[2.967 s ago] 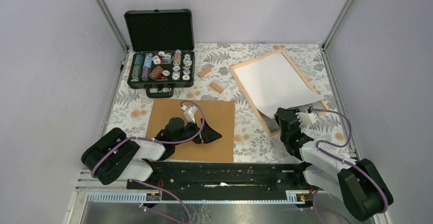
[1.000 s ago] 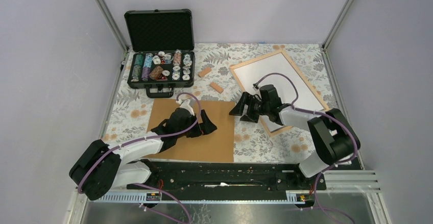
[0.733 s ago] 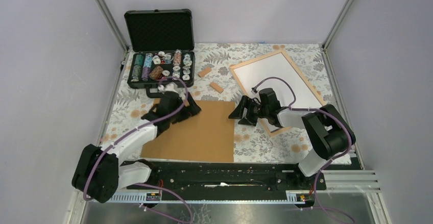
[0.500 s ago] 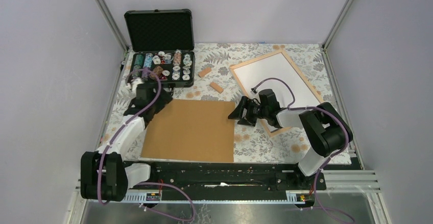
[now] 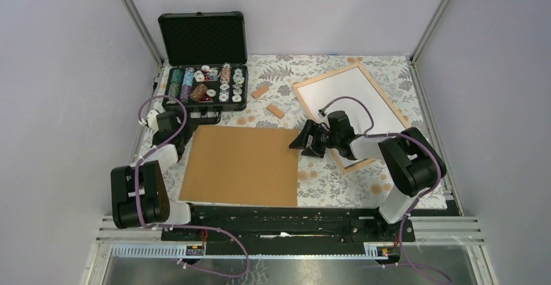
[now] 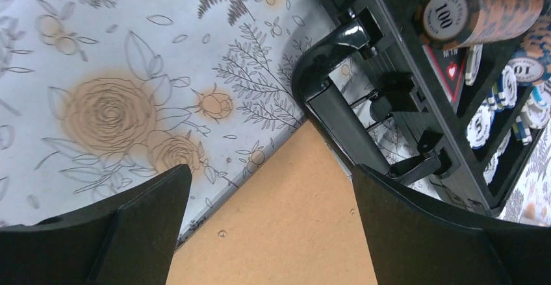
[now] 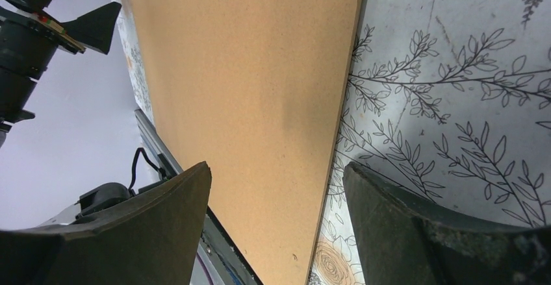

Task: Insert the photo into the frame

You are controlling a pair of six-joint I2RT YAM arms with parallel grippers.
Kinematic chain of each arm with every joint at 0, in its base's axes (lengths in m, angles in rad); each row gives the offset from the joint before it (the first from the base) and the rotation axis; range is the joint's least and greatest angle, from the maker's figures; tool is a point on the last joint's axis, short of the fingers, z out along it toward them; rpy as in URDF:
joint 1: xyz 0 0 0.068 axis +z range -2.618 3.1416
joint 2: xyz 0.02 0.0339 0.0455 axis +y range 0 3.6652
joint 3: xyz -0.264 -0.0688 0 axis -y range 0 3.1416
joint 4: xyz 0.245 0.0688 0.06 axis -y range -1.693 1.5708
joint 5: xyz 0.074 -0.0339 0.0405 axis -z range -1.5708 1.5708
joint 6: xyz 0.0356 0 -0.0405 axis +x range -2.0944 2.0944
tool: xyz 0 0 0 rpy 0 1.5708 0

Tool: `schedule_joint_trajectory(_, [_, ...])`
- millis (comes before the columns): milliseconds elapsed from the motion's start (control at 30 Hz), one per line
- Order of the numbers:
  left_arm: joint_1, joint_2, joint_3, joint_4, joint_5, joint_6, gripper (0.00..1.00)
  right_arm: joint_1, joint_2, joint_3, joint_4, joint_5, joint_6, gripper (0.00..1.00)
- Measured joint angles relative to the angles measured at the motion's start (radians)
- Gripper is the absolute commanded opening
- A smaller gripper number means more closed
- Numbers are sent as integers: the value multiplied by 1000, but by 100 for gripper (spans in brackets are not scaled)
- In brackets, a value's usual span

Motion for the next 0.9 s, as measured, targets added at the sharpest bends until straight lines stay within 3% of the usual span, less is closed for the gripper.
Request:
schedule_joint_trajectory(433, [14,219,71,167,227,-28,99,10,64,110,-64,61,5,82])
schedule_joint_trajectory(700, [33,229,61,203,310,-57,99,28,85,143,-63,97,36,82])
schedule_joint_trajectory(900, [46,213,1,291,405,-106,99,28,14,85,-83,132,62,82])
